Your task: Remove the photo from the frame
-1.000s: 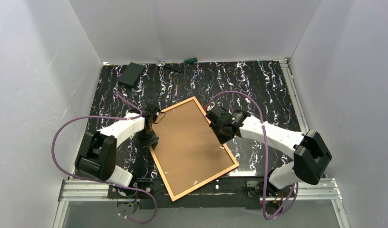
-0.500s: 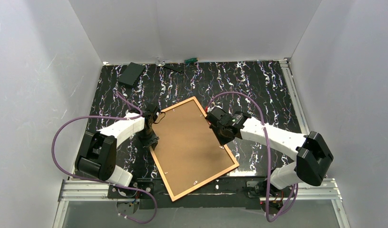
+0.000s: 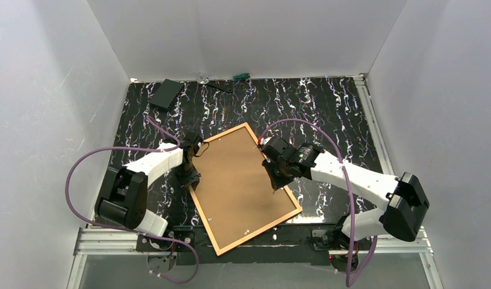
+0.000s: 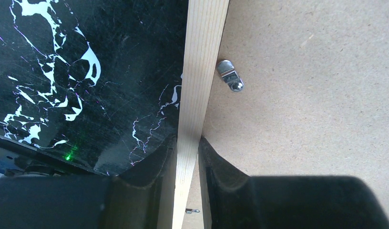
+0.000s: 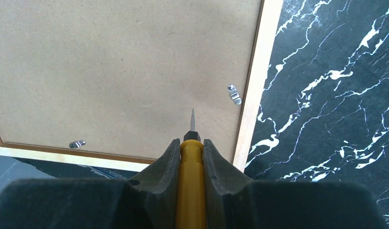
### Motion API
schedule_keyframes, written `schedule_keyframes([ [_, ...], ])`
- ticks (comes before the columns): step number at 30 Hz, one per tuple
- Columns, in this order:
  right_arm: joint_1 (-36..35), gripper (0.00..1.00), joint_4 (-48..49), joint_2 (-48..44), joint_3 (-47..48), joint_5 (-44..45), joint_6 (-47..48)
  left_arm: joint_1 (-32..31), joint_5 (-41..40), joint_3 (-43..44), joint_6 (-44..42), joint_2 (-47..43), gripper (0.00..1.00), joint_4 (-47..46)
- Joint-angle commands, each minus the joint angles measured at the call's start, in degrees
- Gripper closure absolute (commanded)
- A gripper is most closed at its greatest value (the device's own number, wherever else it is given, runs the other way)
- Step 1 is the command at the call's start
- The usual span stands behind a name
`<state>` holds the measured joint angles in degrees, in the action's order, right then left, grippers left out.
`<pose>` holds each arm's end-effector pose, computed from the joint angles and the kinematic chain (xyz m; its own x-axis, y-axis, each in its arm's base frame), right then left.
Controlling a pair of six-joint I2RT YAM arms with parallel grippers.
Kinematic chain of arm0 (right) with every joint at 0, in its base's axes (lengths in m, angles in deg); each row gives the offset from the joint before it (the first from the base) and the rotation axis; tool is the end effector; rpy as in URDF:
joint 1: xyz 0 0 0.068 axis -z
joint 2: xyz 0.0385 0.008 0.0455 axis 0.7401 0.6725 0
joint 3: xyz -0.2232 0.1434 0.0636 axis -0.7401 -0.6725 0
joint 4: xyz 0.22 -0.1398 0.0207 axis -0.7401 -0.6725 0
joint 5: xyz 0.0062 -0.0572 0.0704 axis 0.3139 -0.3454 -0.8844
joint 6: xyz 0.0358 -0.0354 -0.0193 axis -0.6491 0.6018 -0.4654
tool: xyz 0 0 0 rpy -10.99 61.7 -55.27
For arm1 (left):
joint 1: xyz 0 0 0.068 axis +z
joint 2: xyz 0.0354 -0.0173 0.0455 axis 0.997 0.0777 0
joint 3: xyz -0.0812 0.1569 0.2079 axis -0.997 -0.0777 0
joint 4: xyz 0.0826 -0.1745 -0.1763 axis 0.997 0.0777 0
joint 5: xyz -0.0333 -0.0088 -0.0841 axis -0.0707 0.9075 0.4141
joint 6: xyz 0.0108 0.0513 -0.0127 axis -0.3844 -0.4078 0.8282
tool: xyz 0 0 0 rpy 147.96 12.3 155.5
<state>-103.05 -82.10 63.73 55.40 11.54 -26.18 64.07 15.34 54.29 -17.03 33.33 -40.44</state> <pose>0.1548 0.2159 0.2585 -0.7675 -0.4387 -0.4675 -0.5285 0.8457 0.0742 0.2769 -0.1027 0.1892 -0.6655 -0.5849 -0.4637 -0.4296 0.8082 -0.4029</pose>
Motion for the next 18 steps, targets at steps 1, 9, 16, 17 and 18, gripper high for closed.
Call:
schedule_keyframes([
  [1,0.0,0.99,-1.2,-0.4,2.5,0.2,-0.2,0.1,-0.2,-3.3,3.1,2.2,1.00,1.1],
  [9,0.4,0.99,1.1,7.3,7.5,7.3,4.2,0.1,0.5,-3.4,2.7,2.3,1.00,0.9],
  [16,4.2,0.99,3.8,18.2,18.6,14.9,7.8,0.1,1.7,-4.1,2.7,1.8,1.00,0.1],
  [17,4.8,0.99,4.8,19.2,19.6,14.6,8.5,0.1,1.9,-4.2,2.8,1.7,1.00,0.1],
  [18,5.4,0.99,5.8,20.3,20.6,14.2,9.1,0.1,2.0,-4.2,2.7,1.8,1.00,0.1],
])
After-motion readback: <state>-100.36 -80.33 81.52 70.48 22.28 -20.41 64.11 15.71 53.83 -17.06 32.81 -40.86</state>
